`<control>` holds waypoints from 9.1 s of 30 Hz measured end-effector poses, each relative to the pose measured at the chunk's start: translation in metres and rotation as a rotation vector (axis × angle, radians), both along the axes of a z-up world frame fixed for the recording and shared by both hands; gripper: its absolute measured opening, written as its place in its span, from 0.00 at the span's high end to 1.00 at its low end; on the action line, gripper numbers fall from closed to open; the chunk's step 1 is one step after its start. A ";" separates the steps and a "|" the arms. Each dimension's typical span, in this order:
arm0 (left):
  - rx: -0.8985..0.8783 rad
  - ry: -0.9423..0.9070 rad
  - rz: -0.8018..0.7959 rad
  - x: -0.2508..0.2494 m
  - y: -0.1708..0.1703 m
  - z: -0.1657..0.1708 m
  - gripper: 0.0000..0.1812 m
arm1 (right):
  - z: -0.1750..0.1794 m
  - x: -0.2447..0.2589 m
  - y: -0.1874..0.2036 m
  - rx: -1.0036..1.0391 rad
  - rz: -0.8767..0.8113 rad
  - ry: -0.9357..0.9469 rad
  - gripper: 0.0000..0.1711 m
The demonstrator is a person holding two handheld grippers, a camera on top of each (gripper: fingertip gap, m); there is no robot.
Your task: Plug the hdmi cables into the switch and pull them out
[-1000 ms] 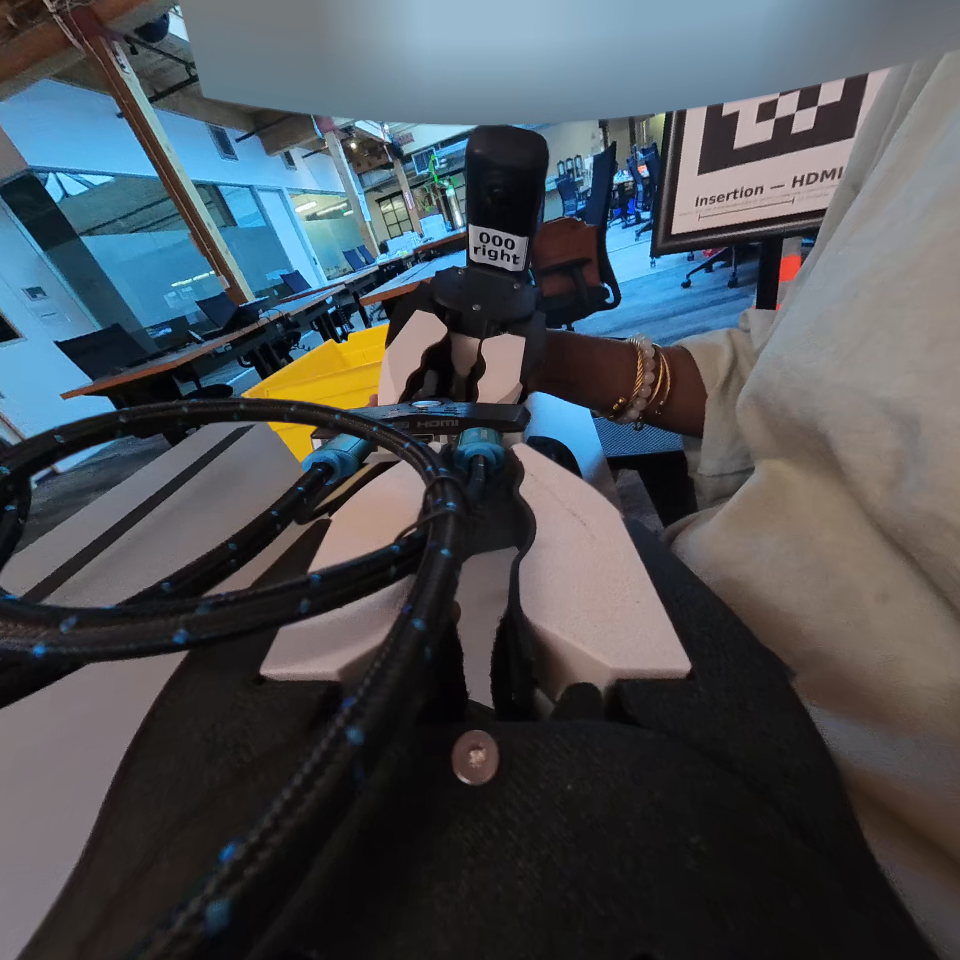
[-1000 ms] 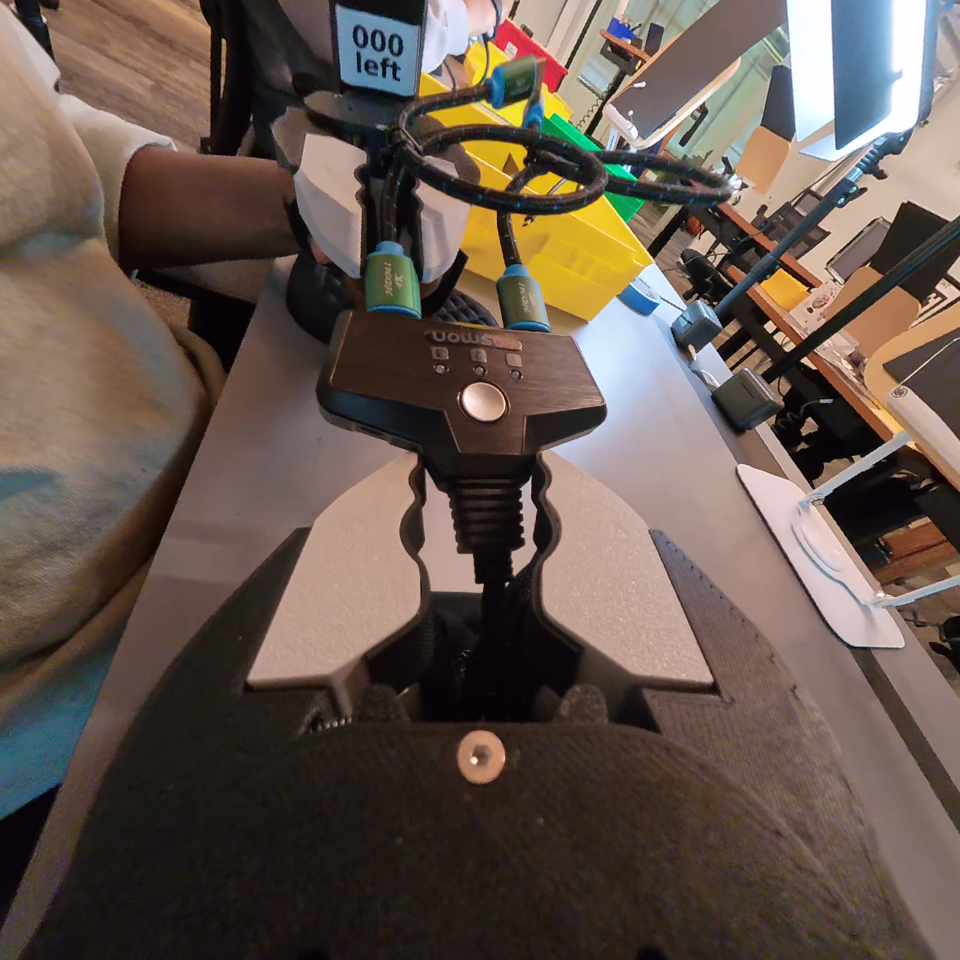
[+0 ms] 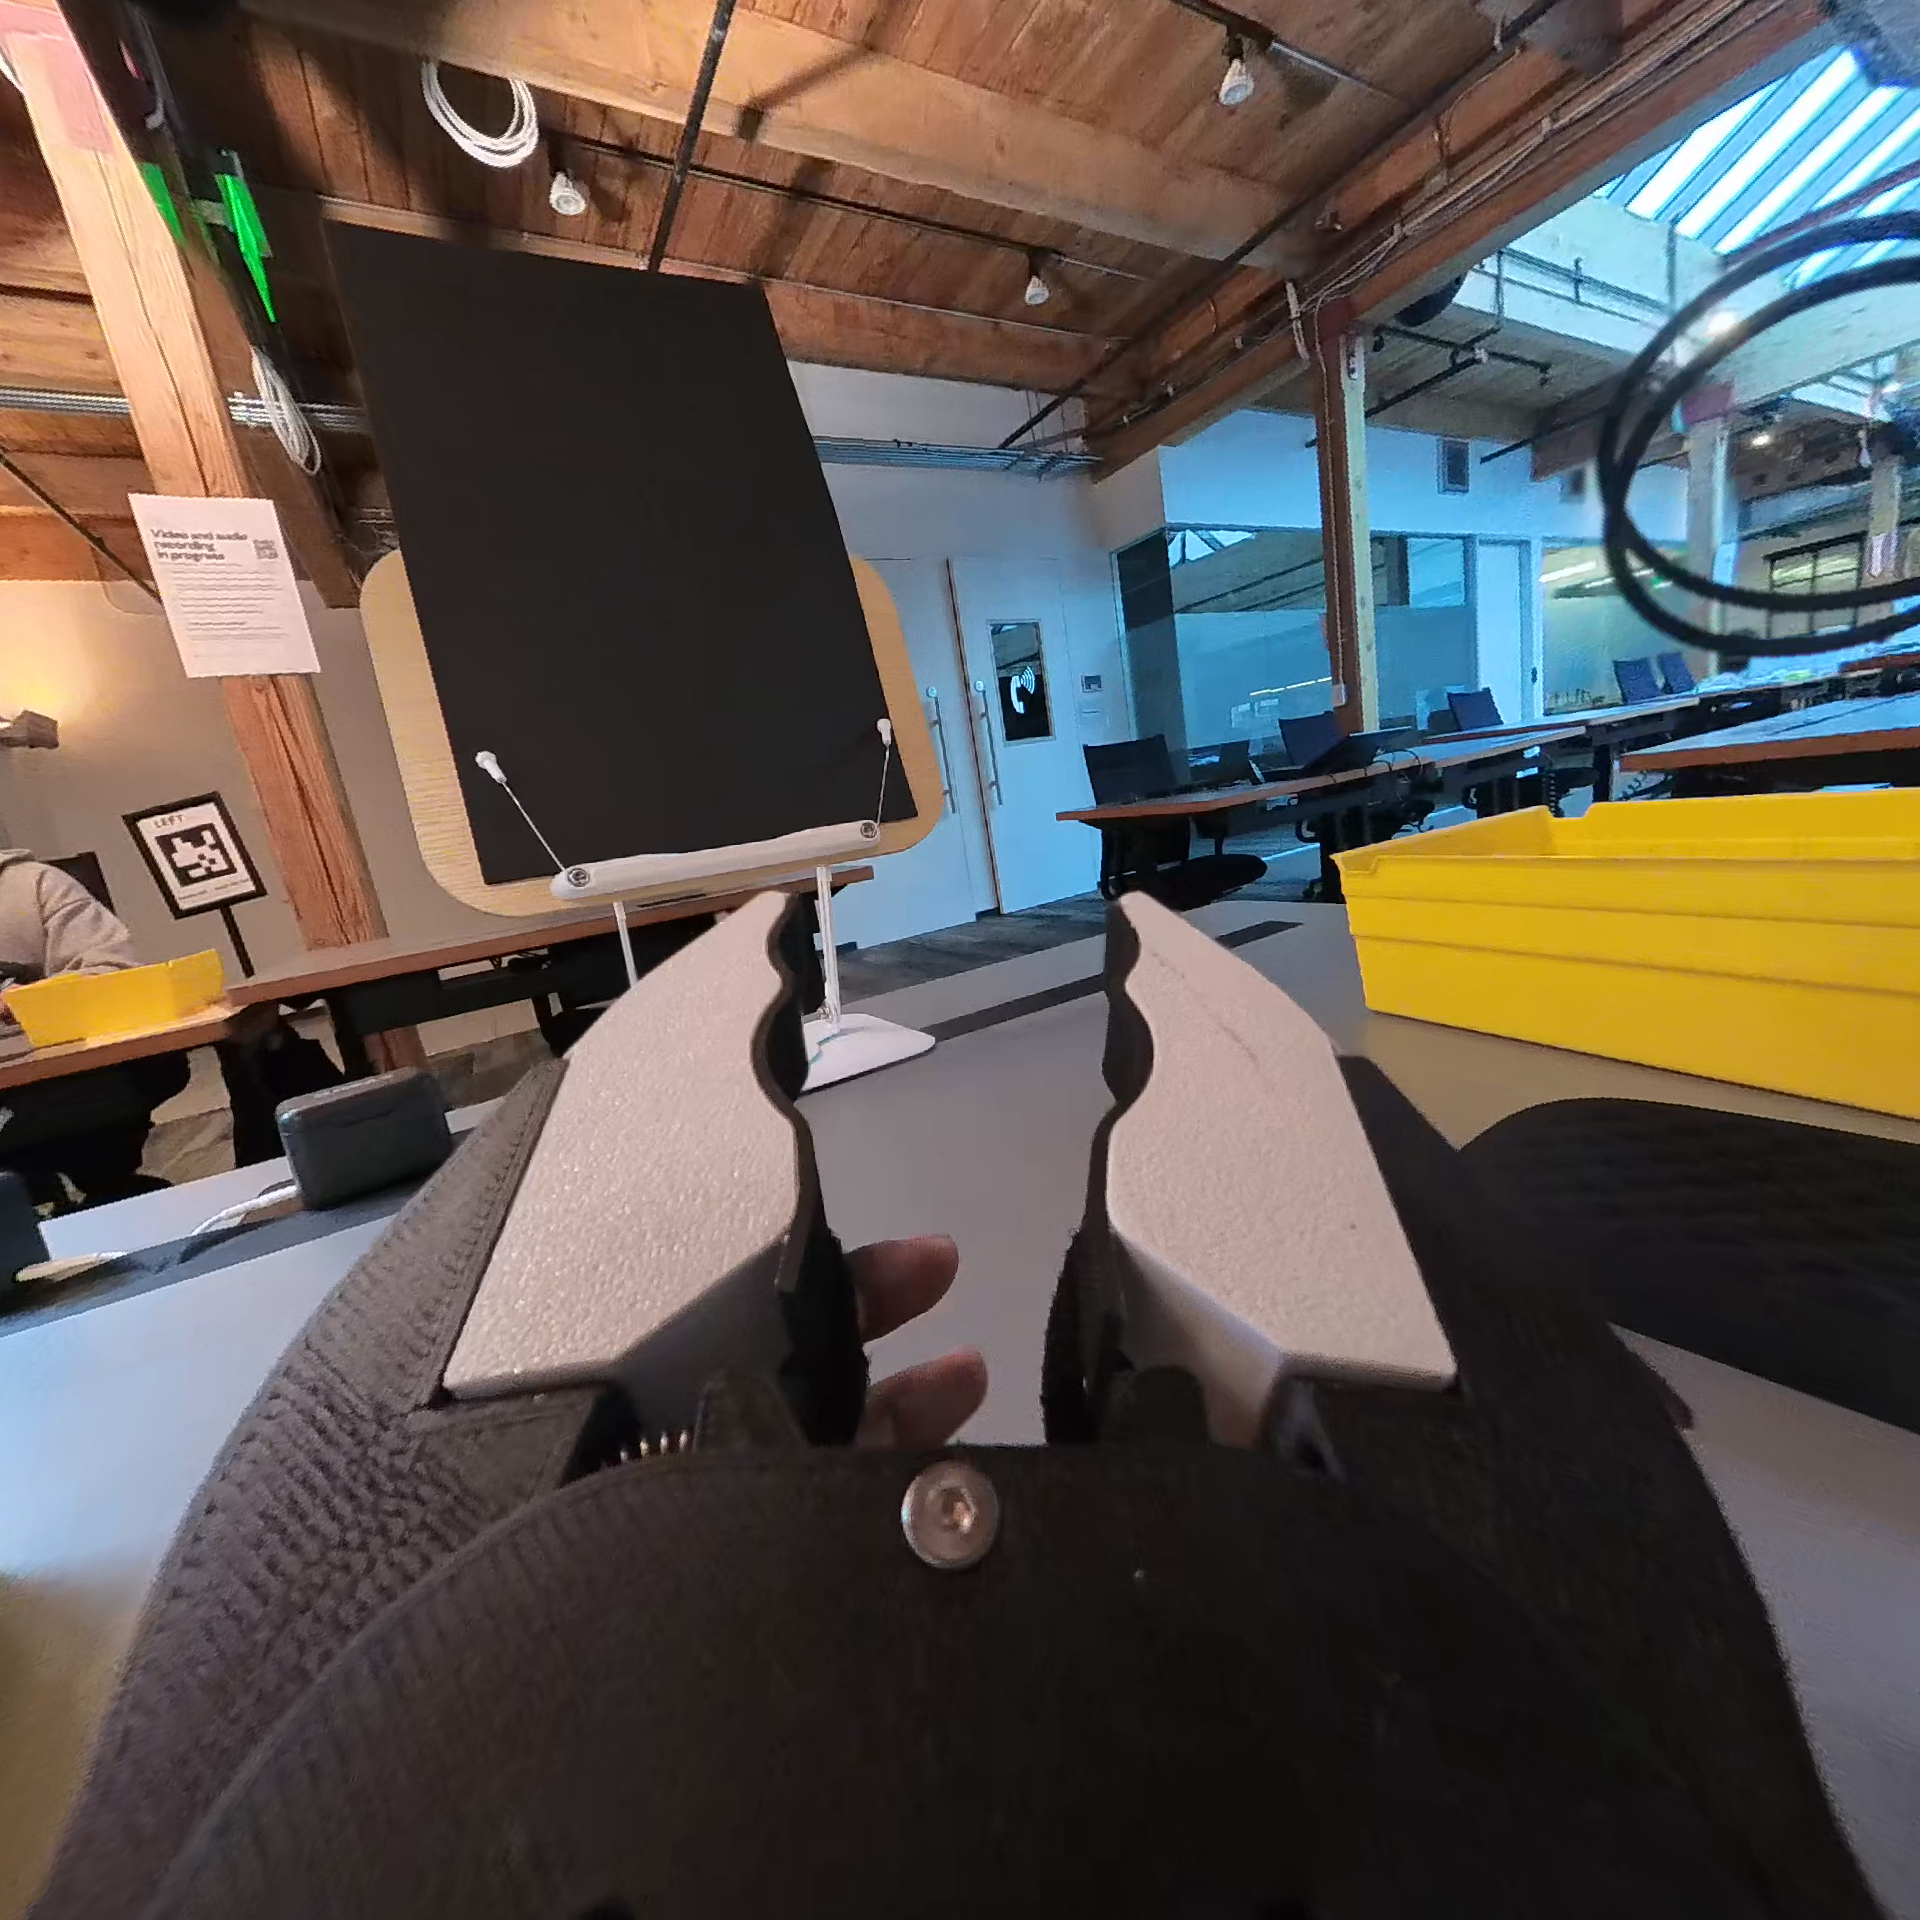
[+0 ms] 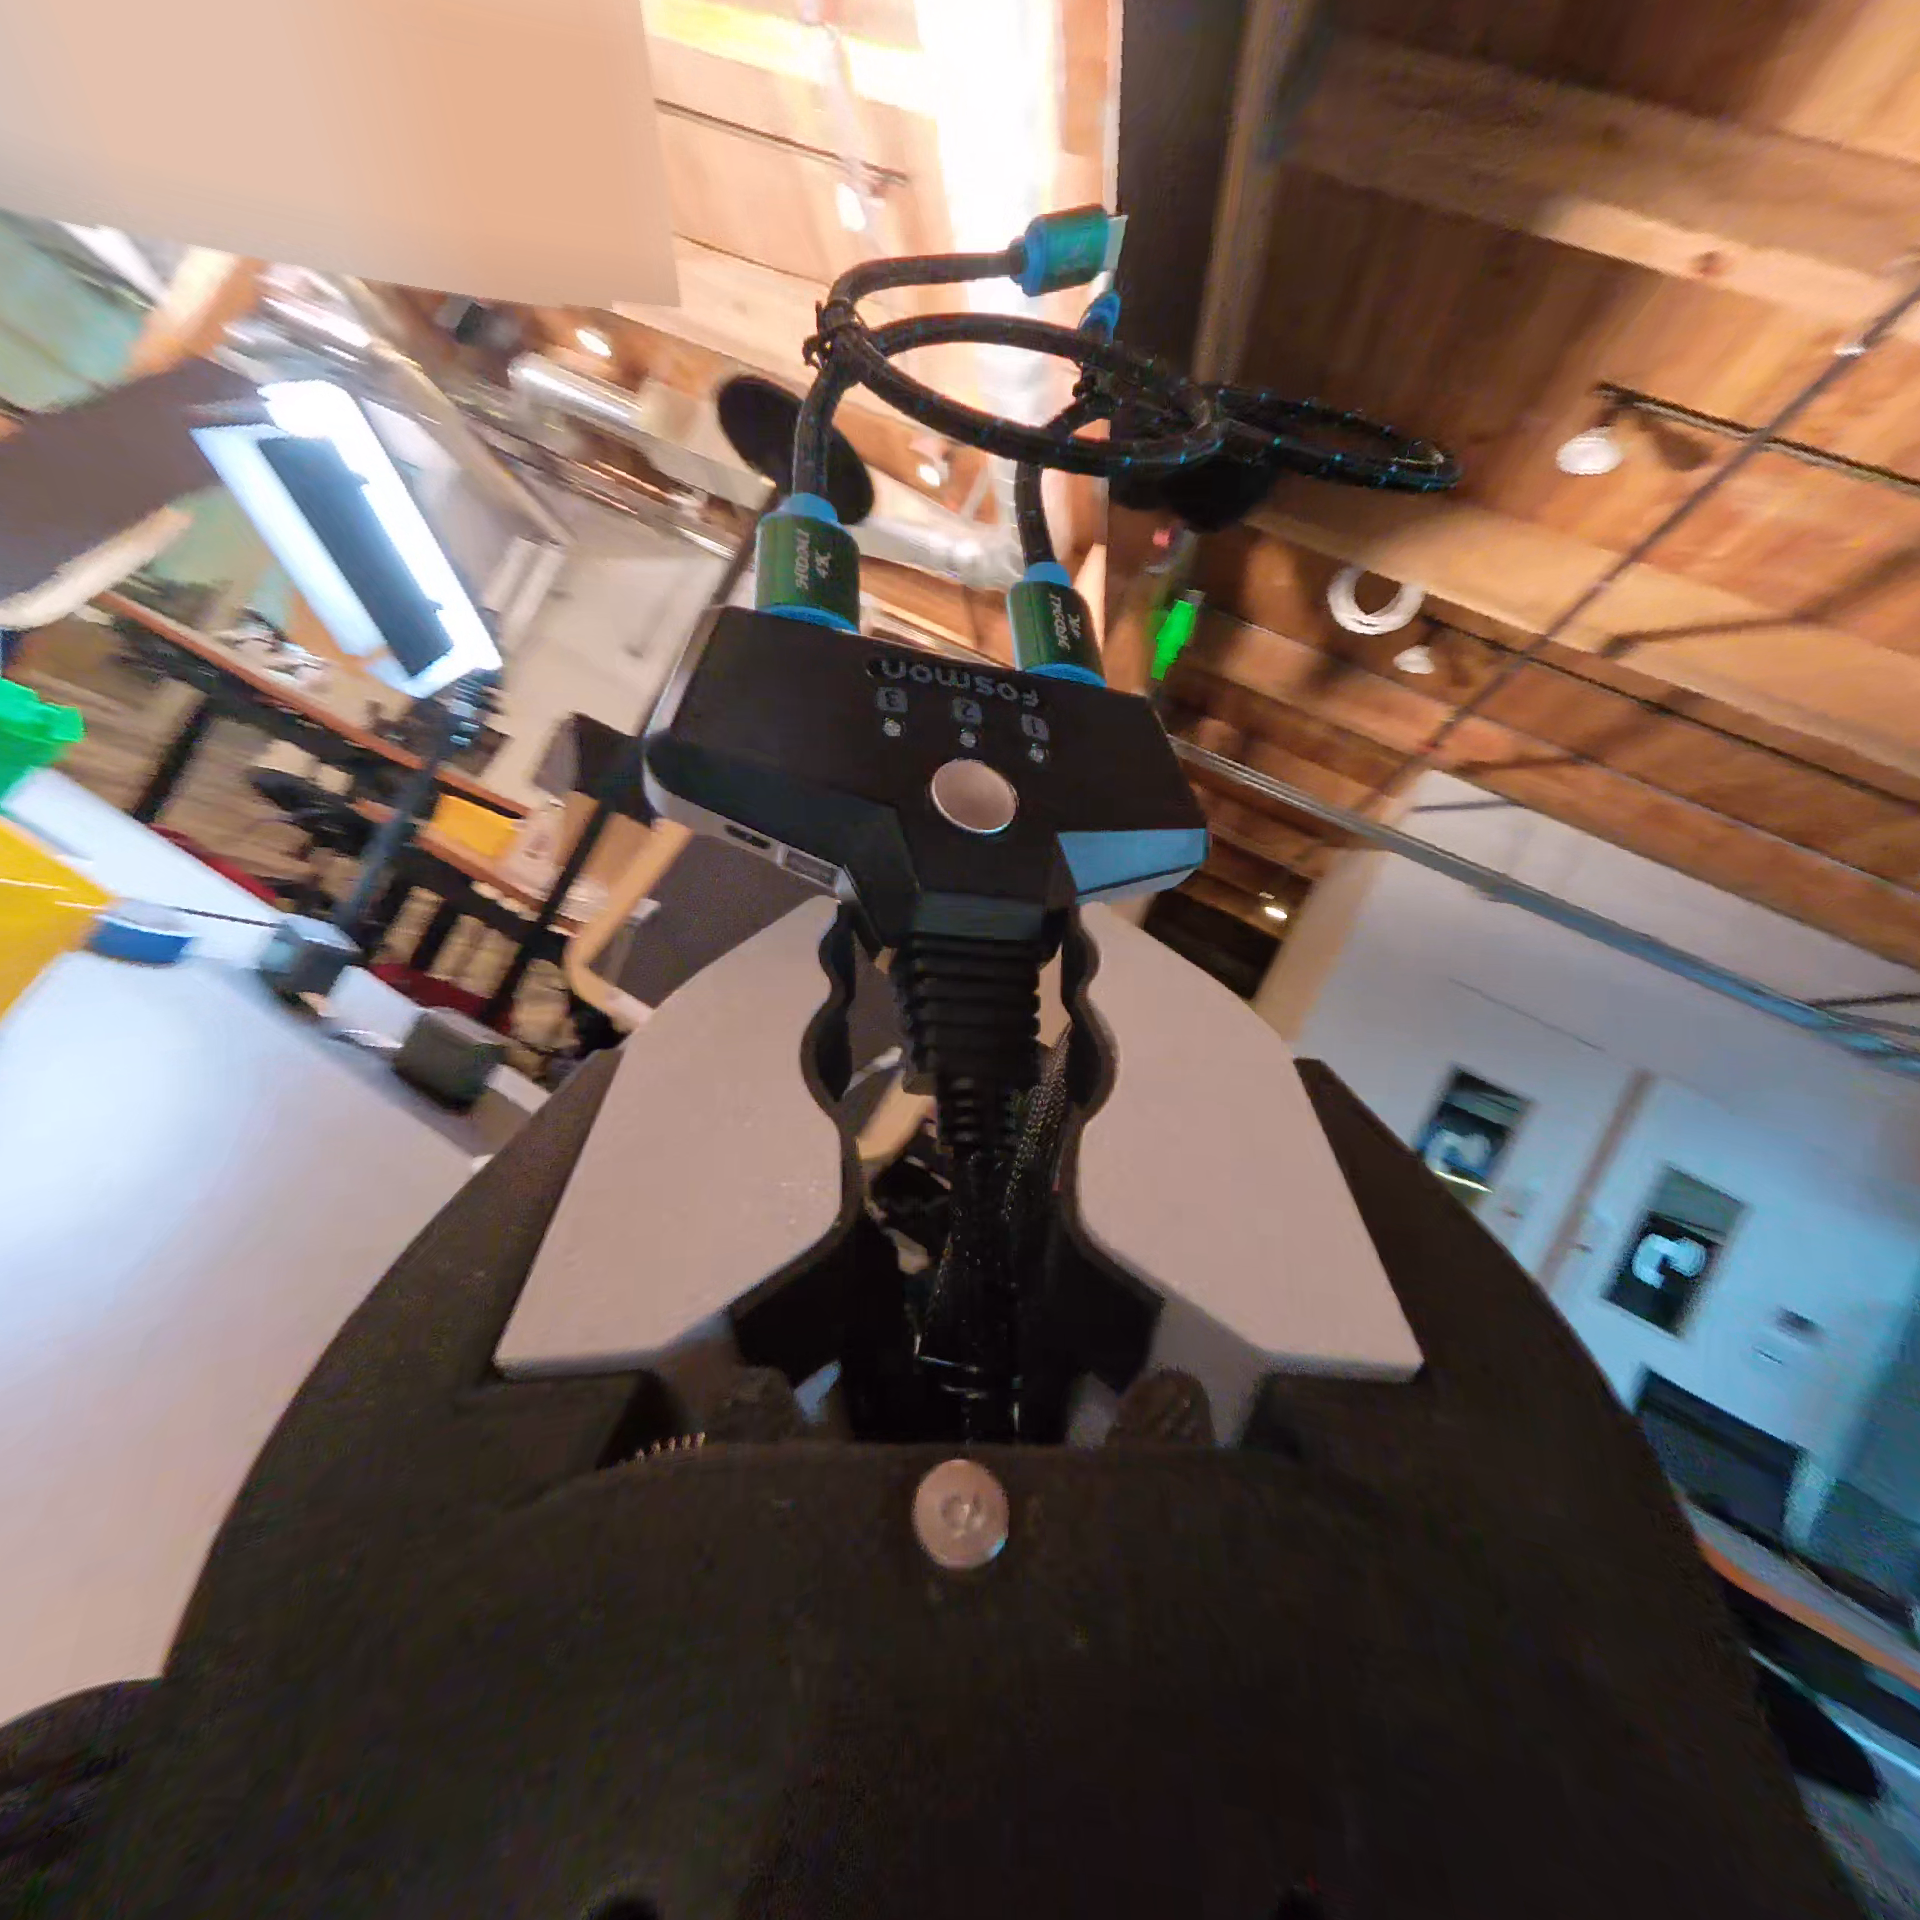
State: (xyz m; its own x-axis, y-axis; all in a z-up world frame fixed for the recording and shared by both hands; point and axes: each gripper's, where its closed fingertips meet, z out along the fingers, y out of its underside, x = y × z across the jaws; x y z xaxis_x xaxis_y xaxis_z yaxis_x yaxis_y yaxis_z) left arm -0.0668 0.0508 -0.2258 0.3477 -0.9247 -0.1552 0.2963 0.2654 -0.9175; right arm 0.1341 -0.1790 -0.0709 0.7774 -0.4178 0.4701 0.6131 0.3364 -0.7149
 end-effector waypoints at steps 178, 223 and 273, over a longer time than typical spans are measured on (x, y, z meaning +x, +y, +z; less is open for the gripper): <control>0.140 0.003 -0.150 -0.043 0.000 0.112 0.98 | -0.209 -0.158 0.139 -0.443 0.324 -0.278 0.68; 0.149 0.198 0.056 -0.024 -0.021 0.042 0.69 | -0.146 -0.104 0.097 -0.047 0.102 -0.069 0.92; -0.534 1.484 0.527 -0.285 0.203 -0.125 0.86 | -0.160 -0.120 0.111 -0.146 0.070 -0.204 0.92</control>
